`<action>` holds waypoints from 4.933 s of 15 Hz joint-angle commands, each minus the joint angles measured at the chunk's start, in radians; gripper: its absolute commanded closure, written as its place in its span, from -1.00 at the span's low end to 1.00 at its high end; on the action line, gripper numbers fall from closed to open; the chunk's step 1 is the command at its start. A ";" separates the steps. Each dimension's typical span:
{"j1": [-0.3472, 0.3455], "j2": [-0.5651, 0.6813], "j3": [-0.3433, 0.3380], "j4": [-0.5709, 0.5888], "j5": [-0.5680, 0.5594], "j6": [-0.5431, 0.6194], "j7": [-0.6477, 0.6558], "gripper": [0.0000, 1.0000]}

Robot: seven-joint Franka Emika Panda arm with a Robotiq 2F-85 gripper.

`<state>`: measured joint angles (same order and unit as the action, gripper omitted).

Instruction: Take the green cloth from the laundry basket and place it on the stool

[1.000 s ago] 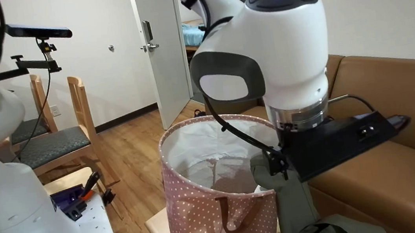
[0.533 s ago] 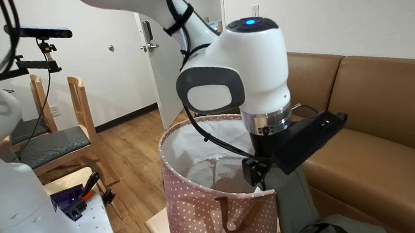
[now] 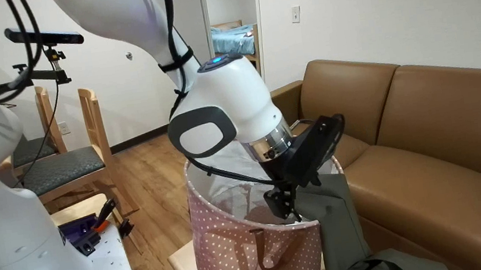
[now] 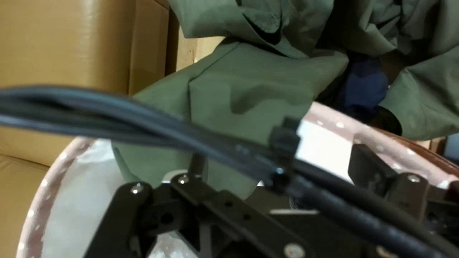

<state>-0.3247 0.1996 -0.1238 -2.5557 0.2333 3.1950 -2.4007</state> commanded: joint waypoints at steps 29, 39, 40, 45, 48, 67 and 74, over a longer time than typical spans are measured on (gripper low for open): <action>-0.286 0.082 0.355 0.114 0.093 -0.094 -0.111 0.94; -0.212 0.106 0.189 0.100 0.007 -0.074 -0.022 -0.14; -0.190 0.116 0.162 0.104 0.002 -0.075 -0.019 -0.28; -0.180 0.154 0.184 0.122 0.032 -0.066 -0.053 -0.46; -0.201 0.170 0.222 0.136 0.037 -0.064 -0.064 0.18; -0.899 0.123 0.928 0.281 0.395 -0.187 -0.230 0.95; -1.350 0.179 1.212 0.439 0.552 -0.445 -0.198 0.94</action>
<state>-1.5456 0.3313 1.0164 -2.1637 0.7263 2.8233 -2.5986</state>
